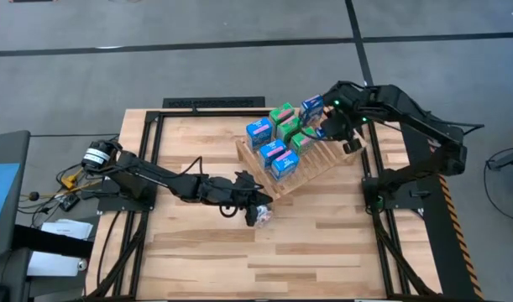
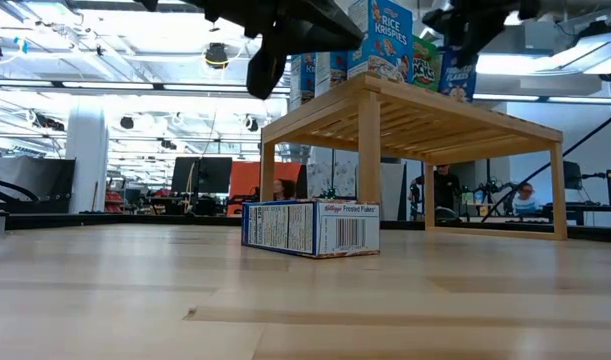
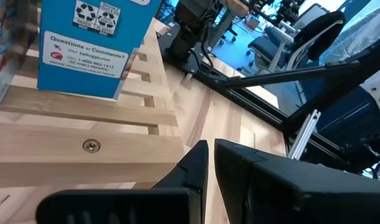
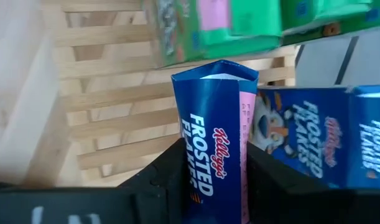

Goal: Stack cereal on shelf
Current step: Put the bottom blue cereal align with the other blue cereal box on the shelf

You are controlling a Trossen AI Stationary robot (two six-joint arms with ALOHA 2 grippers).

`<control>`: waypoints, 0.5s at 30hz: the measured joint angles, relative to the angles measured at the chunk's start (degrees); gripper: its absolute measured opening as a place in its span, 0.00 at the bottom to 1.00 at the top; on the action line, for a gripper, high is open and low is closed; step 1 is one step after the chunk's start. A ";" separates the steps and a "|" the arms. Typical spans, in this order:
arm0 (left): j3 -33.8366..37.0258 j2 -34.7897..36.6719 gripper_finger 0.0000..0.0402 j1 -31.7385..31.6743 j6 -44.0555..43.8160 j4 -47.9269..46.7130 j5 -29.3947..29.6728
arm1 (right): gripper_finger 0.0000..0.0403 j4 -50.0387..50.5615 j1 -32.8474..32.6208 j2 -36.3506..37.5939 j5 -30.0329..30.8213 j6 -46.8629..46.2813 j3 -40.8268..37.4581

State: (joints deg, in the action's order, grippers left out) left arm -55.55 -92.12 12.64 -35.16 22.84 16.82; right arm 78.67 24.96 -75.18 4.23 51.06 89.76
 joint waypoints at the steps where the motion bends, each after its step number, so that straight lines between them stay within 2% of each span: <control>1: 0.00 0.00 0.04 -0.02 0.00 -0.05 0.00 | 0.38 -0.51 0.01 -0.05 0.17 0.46 -0.01; 8: 0.00 0.00 0.04 -0.34 0.83 -0.02 0.04 | 0.41 -1.01 -0.03 0.13 0.21 0.69 -0.15; 15: 0.00 0.00 0.04 -1.44 1.40 0.01 0.02 | 0.49 -1.20 -0.05 0.09 0.25 0.44 -0.26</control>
State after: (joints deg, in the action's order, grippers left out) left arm -55.55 -92.12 11.20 -33.76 22.85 16.84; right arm 77.47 24.91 -75.09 4.49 51.51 89.49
